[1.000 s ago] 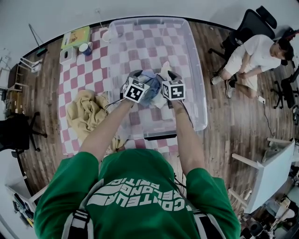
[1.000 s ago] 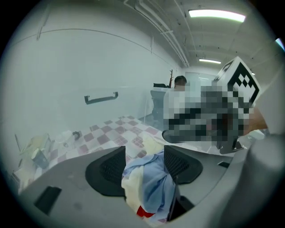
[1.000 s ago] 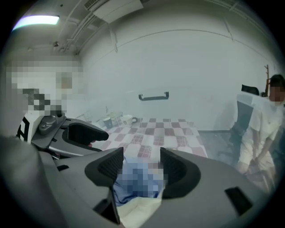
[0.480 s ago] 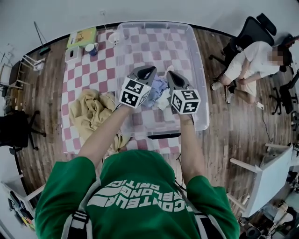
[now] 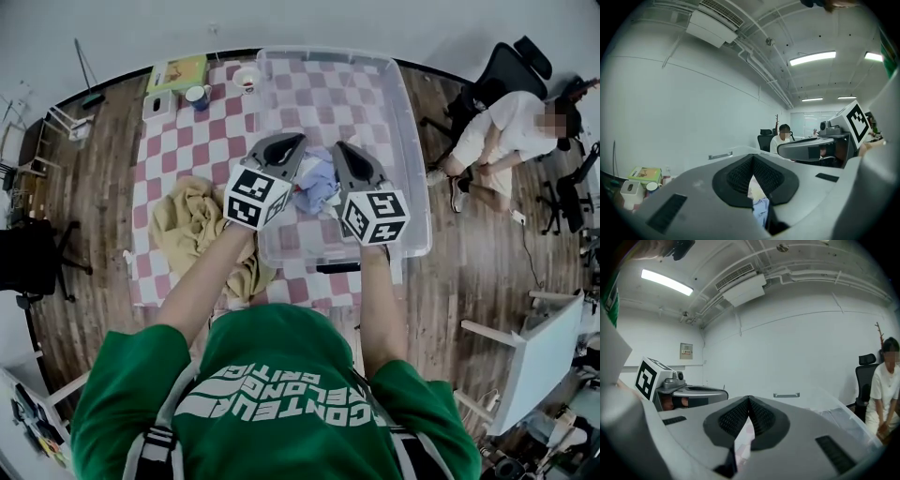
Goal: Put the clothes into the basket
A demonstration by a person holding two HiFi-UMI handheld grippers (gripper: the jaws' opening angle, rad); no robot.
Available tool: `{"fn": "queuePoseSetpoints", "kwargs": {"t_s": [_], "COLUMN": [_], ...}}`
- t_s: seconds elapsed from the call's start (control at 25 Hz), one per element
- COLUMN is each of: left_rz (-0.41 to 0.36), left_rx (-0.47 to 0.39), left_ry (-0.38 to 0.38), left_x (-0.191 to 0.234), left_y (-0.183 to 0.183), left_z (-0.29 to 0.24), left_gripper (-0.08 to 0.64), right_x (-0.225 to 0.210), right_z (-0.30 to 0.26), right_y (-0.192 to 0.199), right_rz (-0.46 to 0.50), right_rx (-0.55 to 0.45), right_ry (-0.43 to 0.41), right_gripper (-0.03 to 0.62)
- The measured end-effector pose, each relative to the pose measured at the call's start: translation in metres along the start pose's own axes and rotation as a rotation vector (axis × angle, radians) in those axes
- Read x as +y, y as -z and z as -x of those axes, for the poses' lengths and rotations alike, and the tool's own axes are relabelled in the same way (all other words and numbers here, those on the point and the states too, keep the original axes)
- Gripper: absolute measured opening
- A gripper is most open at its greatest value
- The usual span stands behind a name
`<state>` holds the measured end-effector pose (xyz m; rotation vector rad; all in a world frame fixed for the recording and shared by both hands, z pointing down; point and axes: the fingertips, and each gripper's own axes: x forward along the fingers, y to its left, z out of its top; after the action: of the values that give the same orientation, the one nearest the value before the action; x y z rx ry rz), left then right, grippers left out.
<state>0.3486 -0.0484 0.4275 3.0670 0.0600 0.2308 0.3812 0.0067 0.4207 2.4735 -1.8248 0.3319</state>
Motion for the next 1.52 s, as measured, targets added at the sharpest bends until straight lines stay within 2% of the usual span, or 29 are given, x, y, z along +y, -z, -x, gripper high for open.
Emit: {"fn": "queuePoseSetpoints", "kwargs": {"t_s": [0.16,0.4,0.92,1.24,1.52], "left_rz": [0.009,0.017,0.025,0.058,0.072], "left_rx": [-0.012,-0.033,-0.012,0.002,0.100], "left_ry": [-0.020,-0.095,-0.260,-0.301,-0.287], "left_x": [0.021,0.065,0.163,0.202,0.218], "left_y": [-0.002,-0.004,0.024,0.050,0.106], "left_z": [0.036,0.094,0.236,0.296,0.330], "left_gripper": [0.003,0.003,0.003,0.003,0.003], "right_x": [0.036,0.097,0.243,0.291,0.309], "right_z": [-0.007,-0.030,-0.090,-0.108,-0.099], "right_y": [-0.002,-0.002,0.013,0.037,0.084], "right_rz": [0.003,0.023,0.050,0.057,0.038], "right_rx": [0.004,0.022,0.066,0.114,0.181], "right_ry": [-0.012,-0.071,-0.202,-0.209,-0.164], "right_gripper": [0.008,0.008,0.008,0.008,0.008]}}
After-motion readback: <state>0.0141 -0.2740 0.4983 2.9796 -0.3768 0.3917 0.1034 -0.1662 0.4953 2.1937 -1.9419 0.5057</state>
